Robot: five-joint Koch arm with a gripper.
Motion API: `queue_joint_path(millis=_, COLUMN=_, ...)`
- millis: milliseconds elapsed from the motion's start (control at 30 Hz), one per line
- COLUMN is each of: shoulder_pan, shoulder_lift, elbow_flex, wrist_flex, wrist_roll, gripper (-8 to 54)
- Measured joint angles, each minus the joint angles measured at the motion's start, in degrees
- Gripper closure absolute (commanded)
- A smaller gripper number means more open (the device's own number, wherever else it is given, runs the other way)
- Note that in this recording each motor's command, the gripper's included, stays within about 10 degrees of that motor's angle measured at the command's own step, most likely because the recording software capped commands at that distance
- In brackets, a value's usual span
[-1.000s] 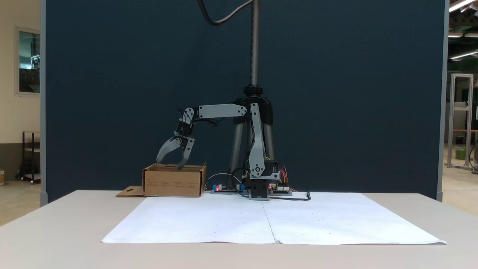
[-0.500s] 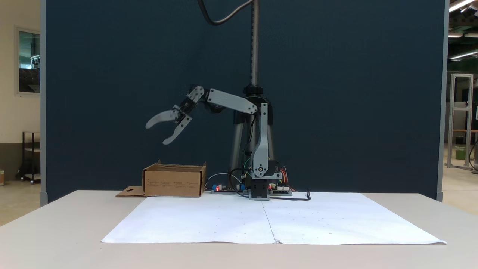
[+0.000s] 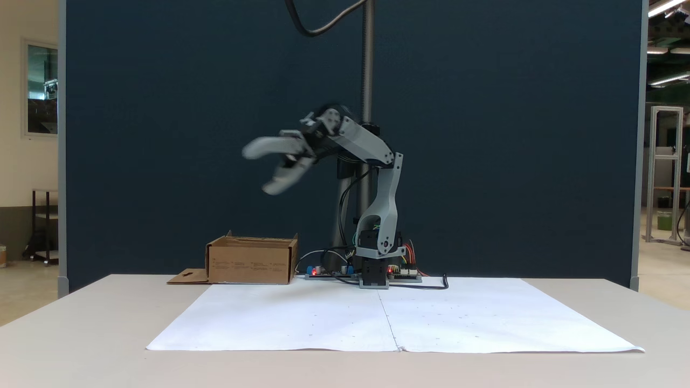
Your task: Grasp a green dice and put it in the bin.
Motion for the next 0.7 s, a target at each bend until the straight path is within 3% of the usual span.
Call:
queue_joint_path(millis=433, shoulder_pan=-32.3, shoulder_lift=9.7, elbow_flex=22.7, wrist_flex=-7.5, wrist_roll=0.0, gripper=1.5)
queue_joint_path(millis=600, shoulder_pan=-41.5, shoulder_lift=17.6, elbow_flex=40.3, wrist_flex=-19.3, wrist_roll=0.0, gripper=1.6)
queue_joint_path(millis=700, shoulder_pan=-43.7, shoulder_lift=22.1, elbow_flex=41.7, wrist_flex=-24.9, wrist_roll=0.0, gripper=1.6)
